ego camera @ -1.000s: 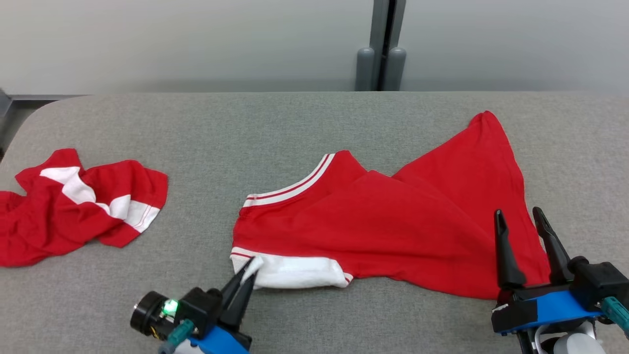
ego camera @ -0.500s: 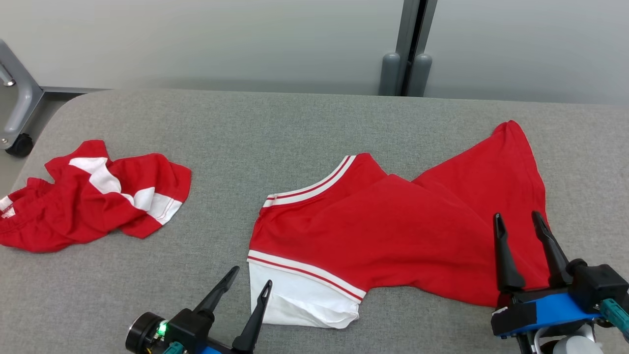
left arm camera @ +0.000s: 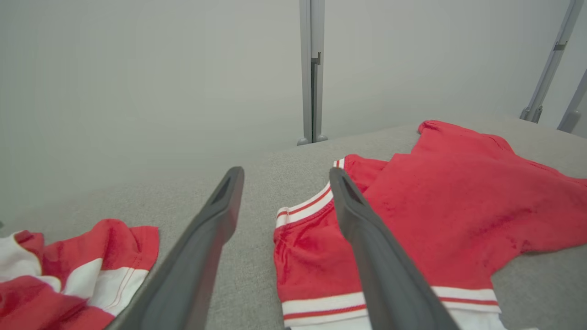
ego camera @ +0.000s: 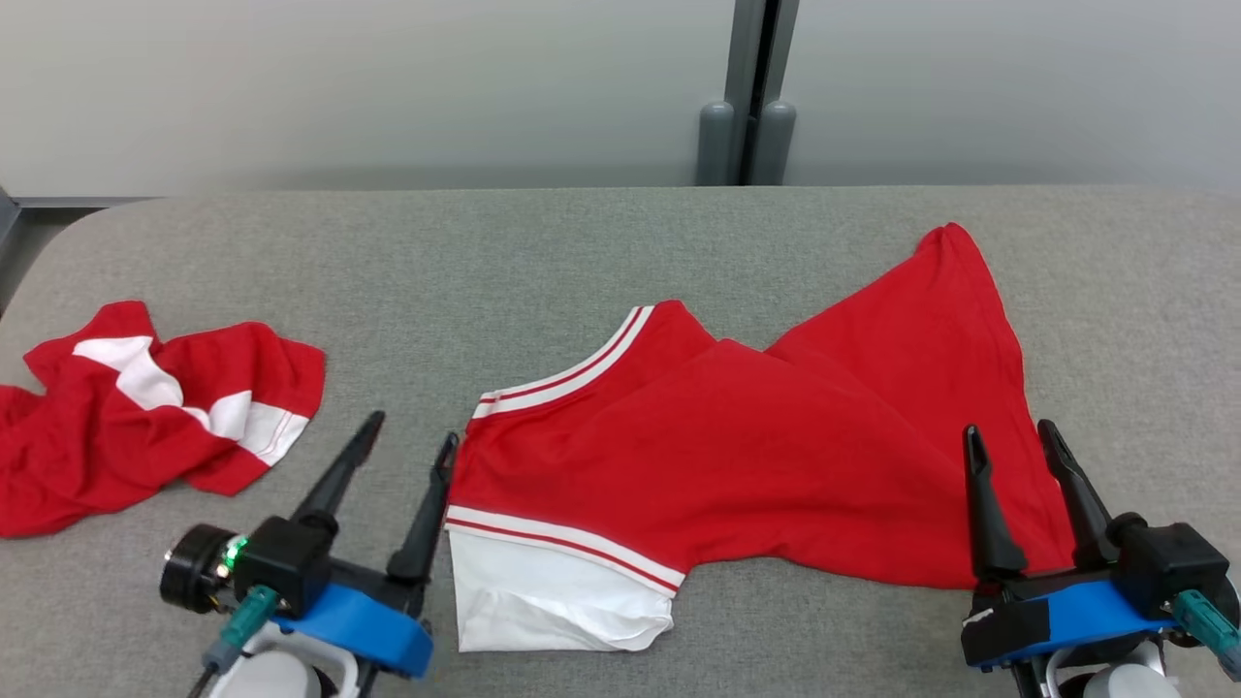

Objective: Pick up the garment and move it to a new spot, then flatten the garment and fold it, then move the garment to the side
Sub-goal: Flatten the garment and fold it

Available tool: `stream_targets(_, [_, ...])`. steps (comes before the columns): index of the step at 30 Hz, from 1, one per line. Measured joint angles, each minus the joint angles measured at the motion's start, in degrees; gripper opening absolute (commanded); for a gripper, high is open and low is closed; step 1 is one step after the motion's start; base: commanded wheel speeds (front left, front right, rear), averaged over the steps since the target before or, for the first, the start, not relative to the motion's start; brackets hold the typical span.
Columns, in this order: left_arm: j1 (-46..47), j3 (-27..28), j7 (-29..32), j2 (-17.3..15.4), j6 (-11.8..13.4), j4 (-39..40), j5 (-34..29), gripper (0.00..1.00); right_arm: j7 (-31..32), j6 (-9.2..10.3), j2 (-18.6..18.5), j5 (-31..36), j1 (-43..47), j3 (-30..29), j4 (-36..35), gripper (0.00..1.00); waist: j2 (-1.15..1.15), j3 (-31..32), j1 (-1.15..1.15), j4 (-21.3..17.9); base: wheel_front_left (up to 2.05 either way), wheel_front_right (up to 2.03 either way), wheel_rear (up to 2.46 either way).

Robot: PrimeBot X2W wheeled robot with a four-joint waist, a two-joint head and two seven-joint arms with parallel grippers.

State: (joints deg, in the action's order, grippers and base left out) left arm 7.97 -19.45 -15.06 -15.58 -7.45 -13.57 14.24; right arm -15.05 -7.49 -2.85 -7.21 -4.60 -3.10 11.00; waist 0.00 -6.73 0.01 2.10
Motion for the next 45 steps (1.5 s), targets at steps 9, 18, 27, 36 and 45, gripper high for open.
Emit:
stream_targets(9, [7.3,1.9,0.0,-1.3,0.0,-6.0,1.5,1.00,0.0,0.00,0.0,0.2,-1.2,0.0,-0.3,1.00,0.00,-2.8,0.00,-4.2,0.00,0.00,0.00])
stream_targets(18, [13.3,-3.0,0.0,-2.5,0.0,-16.1,5.6,1.00,0.0,0.00,0.0,0.3,-3.1,0.0,-0.9,1.00,0.00,-6.2,0.00,-7.5,0.00,0.00,0.00])
stream_targets(27, [17.0,-7.0,0.0,-2.7,0.0,-28.2,8.4,1.00,0.0,0.00,0.0,0.0,-4.5,-0.1,-1.2,1.00,0.00,-7.8,0.00,-9.1,0.00,0.00,0.00])
stream_targets(36, [19.1,-9.3,-0.1,-2.1,0.0,-33.1,11.1,0.00,0.0,0.00,0.0,-0.4,-4.7,-0.2,-1.5,1.00,0.00,-8.5,0.00,-10.1,0.00,0.00,0.00])
stream_targets(45, [19.2,-2.4,0.0,-3.1,3.5,-29.8,8.2,0.00,0.0,0.00,0.0,-0.3,-4.6,-1.5,-1.7,1.00,0.00,-7.4,0.00,-8.4,0.00,0.00,0.00])
